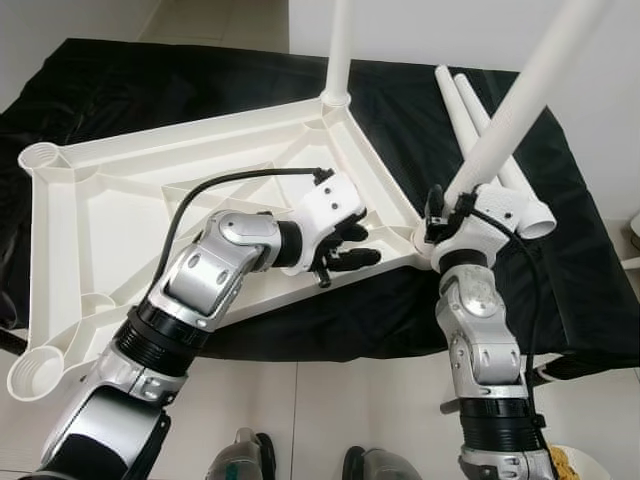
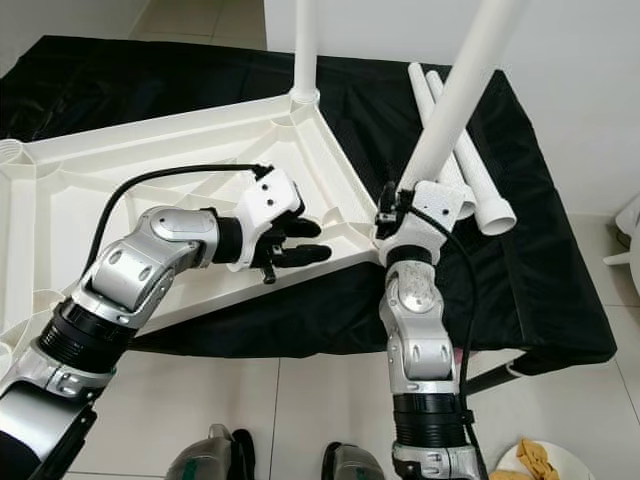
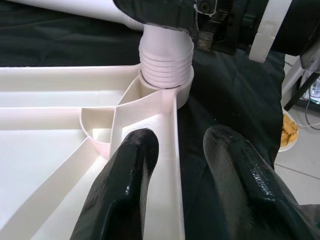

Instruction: Building children table

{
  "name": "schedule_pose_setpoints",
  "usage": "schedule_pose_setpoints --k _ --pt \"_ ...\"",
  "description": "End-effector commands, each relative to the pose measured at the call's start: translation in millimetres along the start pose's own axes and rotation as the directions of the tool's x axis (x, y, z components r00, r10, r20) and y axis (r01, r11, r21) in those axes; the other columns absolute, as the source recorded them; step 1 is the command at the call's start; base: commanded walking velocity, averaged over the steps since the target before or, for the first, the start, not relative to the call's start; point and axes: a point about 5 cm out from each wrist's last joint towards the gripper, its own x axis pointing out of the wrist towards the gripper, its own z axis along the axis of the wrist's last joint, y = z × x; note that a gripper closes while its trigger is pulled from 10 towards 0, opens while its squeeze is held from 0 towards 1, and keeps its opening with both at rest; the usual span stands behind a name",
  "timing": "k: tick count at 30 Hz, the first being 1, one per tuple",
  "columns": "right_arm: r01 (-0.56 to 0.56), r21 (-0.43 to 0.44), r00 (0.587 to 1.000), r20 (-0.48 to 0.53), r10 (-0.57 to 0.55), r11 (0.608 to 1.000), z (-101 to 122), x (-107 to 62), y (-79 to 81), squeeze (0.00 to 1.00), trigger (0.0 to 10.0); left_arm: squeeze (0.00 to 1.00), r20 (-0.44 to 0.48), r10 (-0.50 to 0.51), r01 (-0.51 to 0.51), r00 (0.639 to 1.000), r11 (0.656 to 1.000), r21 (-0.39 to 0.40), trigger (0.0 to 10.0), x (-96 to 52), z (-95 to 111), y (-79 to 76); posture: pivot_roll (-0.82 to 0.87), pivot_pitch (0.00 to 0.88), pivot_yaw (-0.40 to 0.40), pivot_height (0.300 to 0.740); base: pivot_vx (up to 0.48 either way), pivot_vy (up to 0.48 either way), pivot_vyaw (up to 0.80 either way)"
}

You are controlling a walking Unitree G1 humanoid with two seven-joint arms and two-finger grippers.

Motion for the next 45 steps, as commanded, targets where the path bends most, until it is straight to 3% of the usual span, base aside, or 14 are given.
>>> schedule_pose_setpoints --k 1,18,24,45 --pt "0.135 -0.098 0.967 -0.204 -0.153 0.986 -46 -14.1 -25.3 0.00 10.0 0.00 -0.009 0.043 -0.043 0.999 0.999 0.002 10.0 -2.7 -1 1.2 0.00 0.138 0.010 0.740 0.000 0.000 0.00" --pt "0.146 -0.102 0.974 -0.160 -0.161 0.984 -40 -13.3 -23.2 0.00 10.0 0.00 -0.010 0.041 -0.041 0.999 0.999 0.000 10.0 -2.1 -2 1.1 0.00 0.127 0.005 0.740 0.000 0.000 0.00" --pt "0.143 -0.040 0.984 -0.097 -0.146 0.989 -30 -11.6 -23.5 0.00 10.0 0.00 -0.007 0.038 -0.038 0.999 0.999 -0.002 10.0 -1.2 -2 -0.5 0.00 0.121 0.003 0.740 0.000 0.000 0.00" --pt "0.166 -0.038 0.973 -0.156 -0.170 0.985 -38 -4.0 -31.7 0.00 10.0 0.00 -0.005 0.037 -0.037 0.999 0.999 0.004 10.0 -0.5 -1 0.2 0.00 0.120 0.004 0.740 0.000 0.000 0.00"
